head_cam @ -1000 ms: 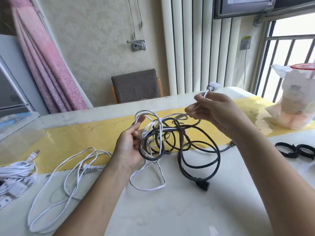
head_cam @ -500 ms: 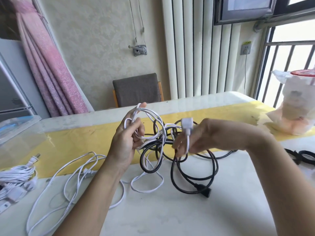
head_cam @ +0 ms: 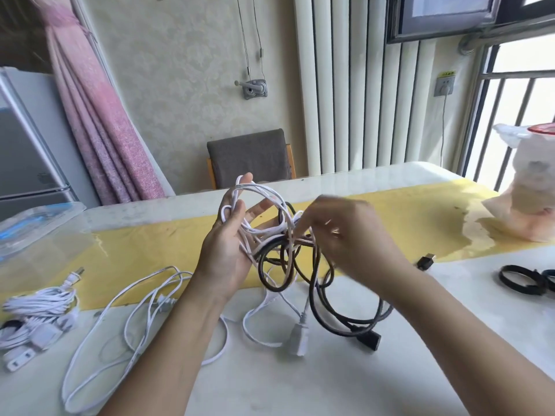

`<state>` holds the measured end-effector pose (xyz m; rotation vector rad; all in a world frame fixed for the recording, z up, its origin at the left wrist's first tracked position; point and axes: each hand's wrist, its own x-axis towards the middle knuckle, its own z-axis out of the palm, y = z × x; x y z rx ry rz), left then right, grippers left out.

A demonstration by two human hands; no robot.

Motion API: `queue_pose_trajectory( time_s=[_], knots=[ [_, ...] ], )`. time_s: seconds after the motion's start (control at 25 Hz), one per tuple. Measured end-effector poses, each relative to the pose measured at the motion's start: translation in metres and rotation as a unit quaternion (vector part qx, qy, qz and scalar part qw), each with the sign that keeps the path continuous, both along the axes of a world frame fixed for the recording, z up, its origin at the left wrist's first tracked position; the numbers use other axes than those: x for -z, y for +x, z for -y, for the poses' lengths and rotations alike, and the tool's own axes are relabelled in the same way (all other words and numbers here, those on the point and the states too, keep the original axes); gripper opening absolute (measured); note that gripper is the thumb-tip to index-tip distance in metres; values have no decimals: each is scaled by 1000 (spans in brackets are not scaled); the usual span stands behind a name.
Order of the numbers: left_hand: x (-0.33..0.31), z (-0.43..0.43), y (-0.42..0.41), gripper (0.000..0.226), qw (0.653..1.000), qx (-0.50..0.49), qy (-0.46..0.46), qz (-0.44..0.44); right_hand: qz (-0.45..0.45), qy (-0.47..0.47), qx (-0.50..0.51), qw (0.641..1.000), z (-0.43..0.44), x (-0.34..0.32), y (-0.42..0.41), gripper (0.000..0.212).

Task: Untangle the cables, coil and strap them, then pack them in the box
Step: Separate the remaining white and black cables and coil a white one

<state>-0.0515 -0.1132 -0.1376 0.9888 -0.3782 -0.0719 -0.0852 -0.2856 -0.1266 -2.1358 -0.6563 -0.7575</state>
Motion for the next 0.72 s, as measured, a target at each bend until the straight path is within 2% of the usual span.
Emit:
queue_pose_trajectory(
  time_s=[0.04, 0.08, 0.12, 0.16, 0.24, 0.28, 0.36, 0.44, 0.52, 0.6, 0.72],
  knots=[
    [-1, 0, -2, 35, 1000, 7, -1, 8, -51, 95, 60, 992, 9, -3, 5, 26],
    [-3, 1, -4, 35, 1000, 7, 0, 14, -105, 134, 124, 978, 20, -4, 10, 16],
    [-3, 1, -5, 34, 1000, 1, 2, 17, -178, 113, 160, 964, 33, -3, 14, 11],
    [-3, 1, -5, 33, 1000, -2, 3, 16, -274, 68, 157, 946, 42, -3, 18, 21],
    [-3, 2, -5, 32, 1000, 9, -5, 10, -446, 43, 33, 893, 49, 2, 22, 31],
    [-2, 2, -5, 32, 1000, 18, -8, 5, -487, 60, -31, 871, 49, 5, 23, 29],
    [0, 2, -3, 33, 1000, 30, -8, 4, -493, 116, -82, 858, 48, 6, 24, 20],
    [1, 3, -3, 35, 999, 34, 7, 11, -446, 129, -18, 886, 50, 3, 23, 12],
    [2, 3, -3, 40, 999, 30, 33, 22, -380, 57, 79, 920, 55, 0, 22, 12],
    [3, 1, -1, 41, 996, 8, 75, 42, -321, -1, 135, 937, 63, -2, 21, 19],
    [3, -3, 3, 36, 990, -21, 121, 62, -351, -8, 106, 930, 78, -7, 18, 25]
  ],
)
